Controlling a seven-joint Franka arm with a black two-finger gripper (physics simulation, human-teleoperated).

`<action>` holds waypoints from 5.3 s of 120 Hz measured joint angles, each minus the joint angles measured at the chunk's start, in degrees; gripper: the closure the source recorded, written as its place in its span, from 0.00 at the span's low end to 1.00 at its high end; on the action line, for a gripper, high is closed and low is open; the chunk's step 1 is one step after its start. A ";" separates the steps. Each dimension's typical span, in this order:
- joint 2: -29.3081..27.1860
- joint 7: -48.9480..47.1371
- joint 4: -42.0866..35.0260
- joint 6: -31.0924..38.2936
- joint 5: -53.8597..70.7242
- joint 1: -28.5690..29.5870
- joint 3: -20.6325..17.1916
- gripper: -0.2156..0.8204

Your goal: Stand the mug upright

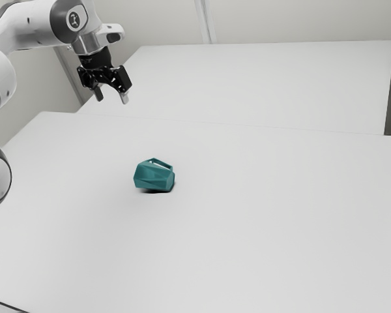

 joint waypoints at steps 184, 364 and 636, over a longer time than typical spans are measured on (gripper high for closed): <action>13.71 30.25 -18.63 12.42 -46.31 9.50 6.88 0.21; 1.36 36.85 -20.71 10.82 -34.58 4.15 3.06 0.95; -7.95 -3.34 -14.08 14.16 1.43 0.02 -4.81 0.21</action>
